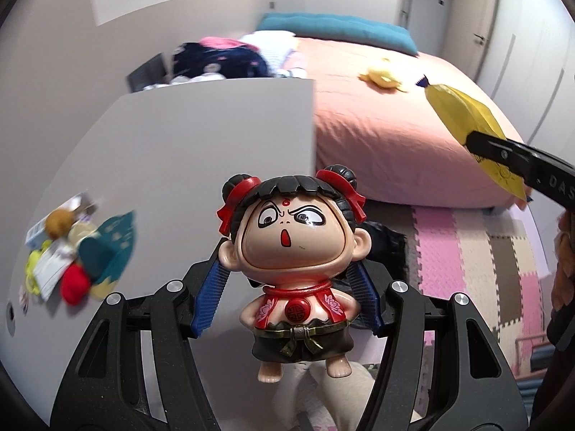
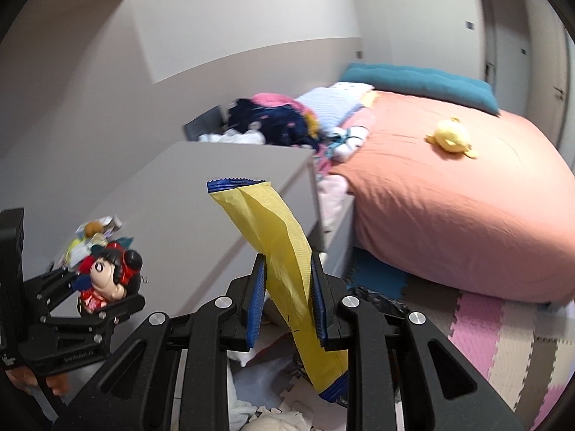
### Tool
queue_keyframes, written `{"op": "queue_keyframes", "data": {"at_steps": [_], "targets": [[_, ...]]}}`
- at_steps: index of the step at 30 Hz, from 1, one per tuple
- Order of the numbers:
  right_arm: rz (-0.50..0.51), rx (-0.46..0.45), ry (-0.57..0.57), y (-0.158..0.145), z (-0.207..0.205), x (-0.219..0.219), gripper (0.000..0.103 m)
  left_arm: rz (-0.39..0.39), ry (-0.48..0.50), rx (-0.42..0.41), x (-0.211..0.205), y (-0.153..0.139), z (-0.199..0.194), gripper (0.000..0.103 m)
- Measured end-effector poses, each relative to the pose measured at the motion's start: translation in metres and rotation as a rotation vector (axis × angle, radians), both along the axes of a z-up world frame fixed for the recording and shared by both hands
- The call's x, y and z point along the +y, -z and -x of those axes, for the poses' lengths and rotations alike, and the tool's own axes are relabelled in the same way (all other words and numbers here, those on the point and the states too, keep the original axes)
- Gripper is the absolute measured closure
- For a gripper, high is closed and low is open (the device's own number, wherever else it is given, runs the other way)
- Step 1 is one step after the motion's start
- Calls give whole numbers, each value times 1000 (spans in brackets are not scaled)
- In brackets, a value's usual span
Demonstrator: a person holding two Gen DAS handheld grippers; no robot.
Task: Collect trash
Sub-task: 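Carry the doll and yellow wrapper over the bin and release both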
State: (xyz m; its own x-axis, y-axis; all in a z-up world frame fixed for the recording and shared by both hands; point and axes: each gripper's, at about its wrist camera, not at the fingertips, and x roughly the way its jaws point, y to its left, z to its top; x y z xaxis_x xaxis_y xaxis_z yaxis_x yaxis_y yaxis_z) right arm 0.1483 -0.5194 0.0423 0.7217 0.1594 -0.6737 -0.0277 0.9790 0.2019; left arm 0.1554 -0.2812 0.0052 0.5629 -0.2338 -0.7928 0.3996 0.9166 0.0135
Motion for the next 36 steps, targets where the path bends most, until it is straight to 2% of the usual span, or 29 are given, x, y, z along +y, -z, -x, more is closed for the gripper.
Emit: {"op": "queue_keyframes", "data": {"at_steps": [11,23,25,26,27,28,36], "targets": [[-38,43,205,19,5,-90,78,-24,145,55,-71,17,-8,41],[-44,107,320,47,-13,-142,78,-61,207,134,-110,56,-28,41],[-22,108,351,48,-17,-147,56,-77,226,173,-117,64,-34,34],[-3,91,387,47,-18,-151,31,-81,227,175,-117,64,-39,14],[9,78,408,45,-20,-153,21,-81,221,162,-119,63,-41,5],[24,70,424,43,-22,-155,21,-80,219,140,-121,61,-44,5],[52,40,455,33,-28,-166,20,-54,199,113,-123,47,-56,5]]}}
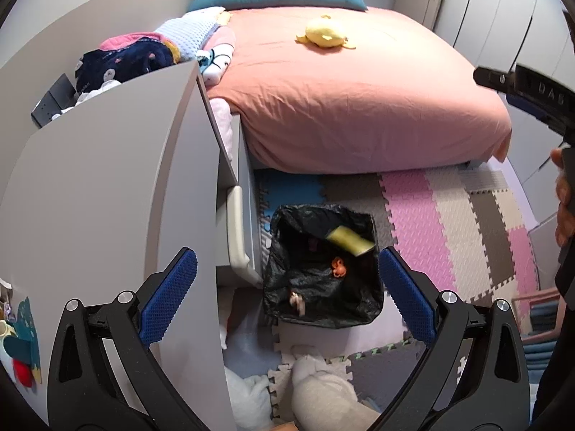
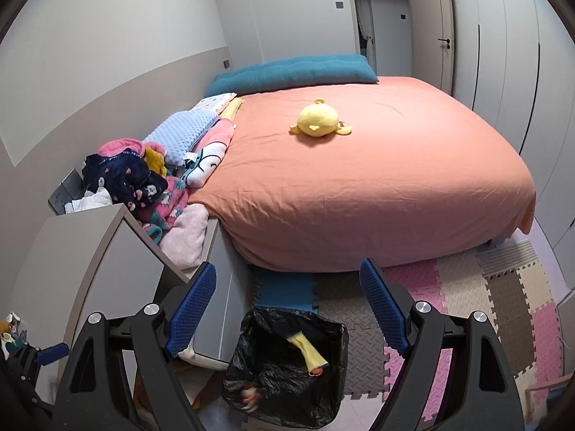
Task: Collect trash
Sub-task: 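Carry the doll and yellow wrapper over the bin and release both, then move both open tools back from the bin to the table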
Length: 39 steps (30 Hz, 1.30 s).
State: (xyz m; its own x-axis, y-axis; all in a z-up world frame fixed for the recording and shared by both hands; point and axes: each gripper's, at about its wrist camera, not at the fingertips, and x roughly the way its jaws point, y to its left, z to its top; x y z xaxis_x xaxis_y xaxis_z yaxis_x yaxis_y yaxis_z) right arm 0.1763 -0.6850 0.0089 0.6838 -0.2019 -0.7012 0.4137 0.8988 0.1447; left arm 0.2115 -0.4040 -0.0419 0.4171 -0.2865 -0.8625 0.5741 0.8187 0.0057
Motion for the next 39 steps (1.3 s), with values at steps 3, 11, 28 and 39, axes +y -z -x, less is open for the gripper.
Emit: {"op": "queue_keyframes", "data": {"at_steps": [3,11,28,39], "targets": [[-2,1,-4,1,-1,2,20,6,-7,-2,4,-2,1,5],[2,0,-22,-2,2,16,20,14,-23,-12,14,-8,6,5],[33,-23,-80,-25,10,62,20,45,-72,-55,61,-30,21,5],[45,-35,-198,-37,10,135,20,60,-159,-84,122,-42,37,5]]}}
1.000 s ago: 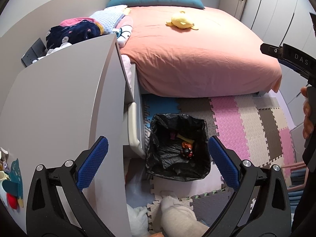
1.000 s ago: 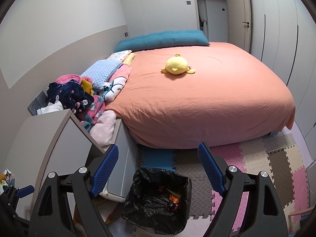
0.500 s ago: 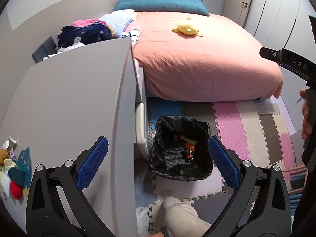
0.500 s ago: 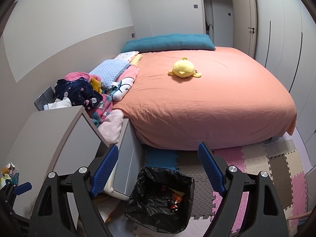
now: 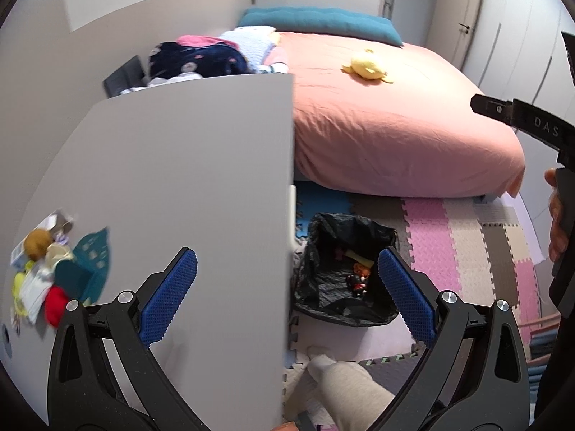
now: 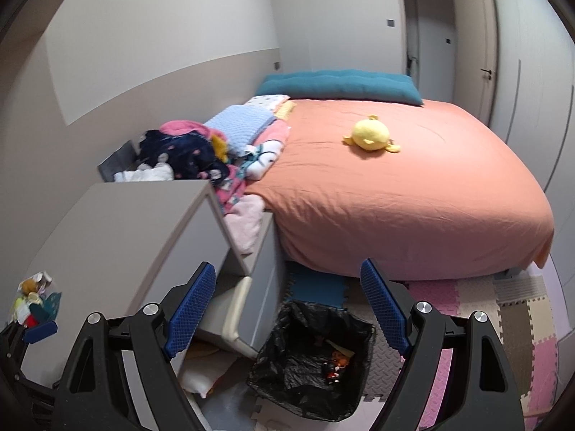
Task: Collect trash
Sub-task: 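Move both open tools back from the bin to the table, then grasp the purple scrunchie with the left tool while the right tool grasps the teal cup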
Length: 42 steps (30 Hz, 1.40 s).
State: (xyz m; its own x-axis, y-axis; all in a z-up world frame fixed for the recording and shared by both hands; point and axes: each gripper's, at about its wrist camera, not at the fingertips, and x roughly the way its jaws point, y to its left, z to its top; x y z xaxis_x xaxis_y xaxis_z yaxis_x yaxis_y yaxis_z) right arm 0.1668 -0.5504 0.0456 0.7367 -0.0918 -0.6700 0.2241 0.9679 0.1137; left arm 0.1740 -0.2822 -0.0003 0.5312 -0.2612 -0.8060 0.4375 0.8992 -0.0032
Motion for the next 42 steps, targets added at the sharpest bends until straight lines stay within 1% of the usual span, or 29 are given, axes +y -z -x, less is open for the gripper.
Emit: {"op": "queue_keyframes", "data": {"at_steps": [15,22,26,31,33,42], "targets": [[24,23,-215,3,-12,126,20,11,-184,-24,111,-6,15,5],[10,34,-304,7,-15,178,20,14,-257,-29,157,-5,22,5],[-32,52,-379,13,-16,209,20,8,-316,-35,188,-3,26,5],[-42,68,-474,20,-17,251,20,18,-393,-30,229,1,29,5],[-40,75,-512,22,-19,271,20,20,-419,-28,242,2,30,5],[-12,103,-621,33,-28,331,20,54,-515,-16,297,12,29,5]]}}
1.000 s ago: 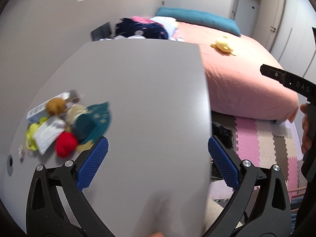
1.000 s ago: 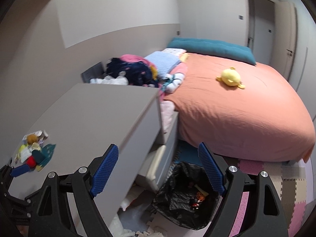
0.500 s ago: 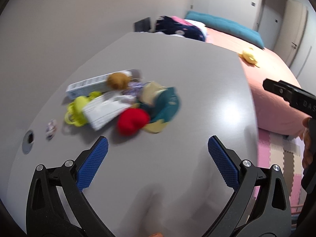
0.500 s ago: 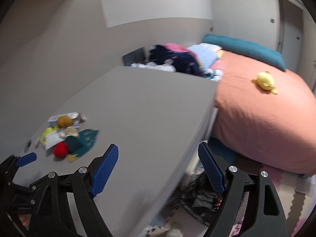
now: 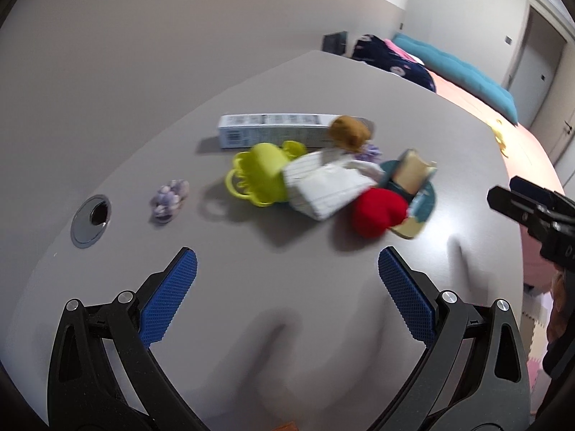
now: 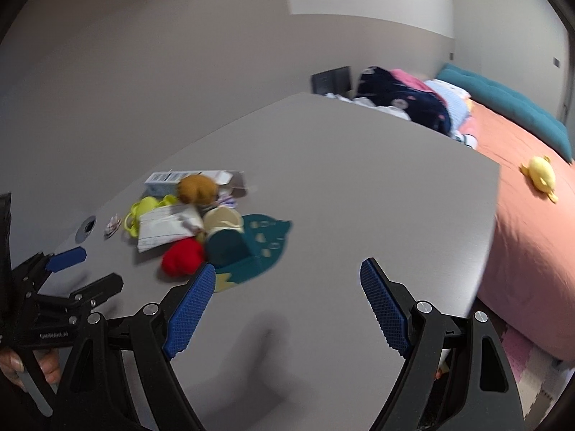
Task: Collect trash
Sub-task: 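Grasp the purple scrunchie with the left tool while the right tool grasps the teal cup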
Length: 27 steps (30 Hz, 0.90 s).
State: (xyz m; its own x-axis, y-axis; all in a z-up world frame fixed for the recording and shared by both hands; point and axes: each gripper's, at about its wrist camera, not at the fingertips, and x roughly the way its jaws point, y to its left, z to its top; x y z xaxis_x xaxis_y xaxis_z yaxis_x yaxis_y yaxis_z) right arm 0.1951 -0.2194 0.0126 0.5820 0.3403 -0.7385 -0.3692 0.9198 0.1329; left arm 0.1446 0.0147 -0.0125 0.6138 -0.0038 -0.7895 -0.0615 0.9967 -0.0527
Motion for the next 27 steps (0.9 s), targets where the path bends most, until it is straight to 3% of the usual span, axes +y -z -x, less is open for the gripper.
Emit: {"op": "queue_keyframes", "data": {"at_steps": [7,18,27], "targets": [[26,13,-38,11,-16,35,20,-3,-39,-2,26,5,-8,5],[68,66,-84,37,-48,74,49,-3,-77,16,58,20,-28,5],[86,70,-94,49,-58,83,53,-18,-111,33,80,32,-38,8]]}}
